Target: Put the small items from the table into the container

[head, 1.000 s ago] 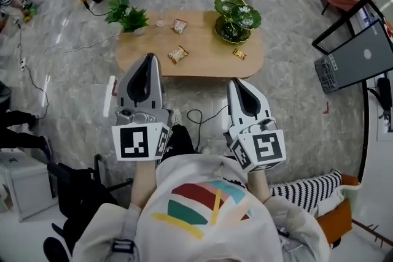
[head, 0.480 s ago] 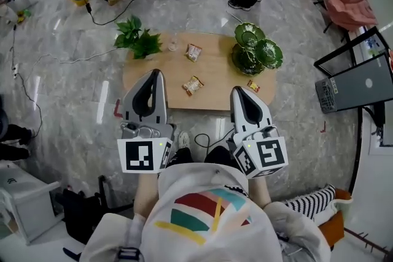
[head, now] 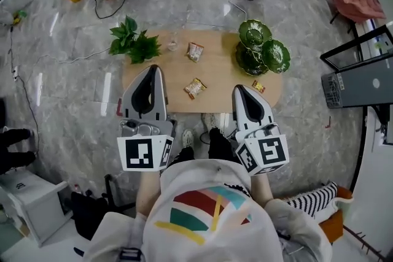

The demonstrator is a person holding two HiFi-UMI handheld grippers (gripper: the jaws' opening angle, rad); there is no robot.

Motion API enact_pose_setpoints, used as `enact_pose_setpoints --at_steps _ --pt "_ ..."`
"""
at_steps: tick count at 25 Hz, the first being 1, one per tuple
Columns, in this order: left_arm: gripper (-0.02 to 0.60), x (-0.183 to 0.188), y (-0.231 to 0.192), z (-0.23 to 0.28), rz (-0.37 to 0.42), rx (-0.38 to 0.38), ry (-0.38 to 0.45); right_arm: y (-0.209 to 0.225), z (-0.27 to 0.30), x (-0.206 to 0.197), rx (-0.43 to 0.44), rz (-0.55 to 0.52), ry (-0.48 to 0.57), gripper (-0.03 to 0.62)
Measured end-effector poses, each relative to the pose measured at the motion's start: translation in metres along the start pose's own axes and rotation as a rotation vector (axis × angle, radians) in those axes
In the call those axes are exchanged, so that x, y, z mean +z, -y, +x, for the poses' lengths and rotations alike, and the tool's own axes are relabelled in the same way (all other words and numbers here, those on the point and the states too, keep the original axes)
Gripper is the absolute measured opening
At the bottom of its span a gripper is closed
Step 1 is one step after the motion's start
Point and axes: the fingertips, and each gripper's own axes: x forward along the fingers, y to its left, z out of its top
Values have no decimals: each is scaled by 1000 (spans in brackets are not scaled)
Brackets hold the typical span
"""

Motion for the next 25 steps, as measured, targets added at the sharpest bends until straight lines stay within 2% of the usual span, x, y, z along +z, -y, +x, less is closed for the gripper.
enact_pose_setpoints --at_steps 6,10,11,13,15,19,25 --pt "8 -2 15 58 41 23 4 37 44 17 91 3 19 15" --pt "8 -17 28 98 50 30 -6 65 71 19 188 33 21 20" --pt "8 -23 31 105 45 30 -9 71 78 19 212 51 21 53" --pt "8 -39 34 115 31 34 -23 82 94 12 241 78 14 206" --pt "8 -63 33 122 24 45 -55 88 109 -3 265 77 -18 216" --pt "8 -127 24 133 -6 51 -144 93 146 -70 340 81 -140 214" --pt "8 -228 5 139 -29 33 -230 93 197 -253 403 67 -427 213"
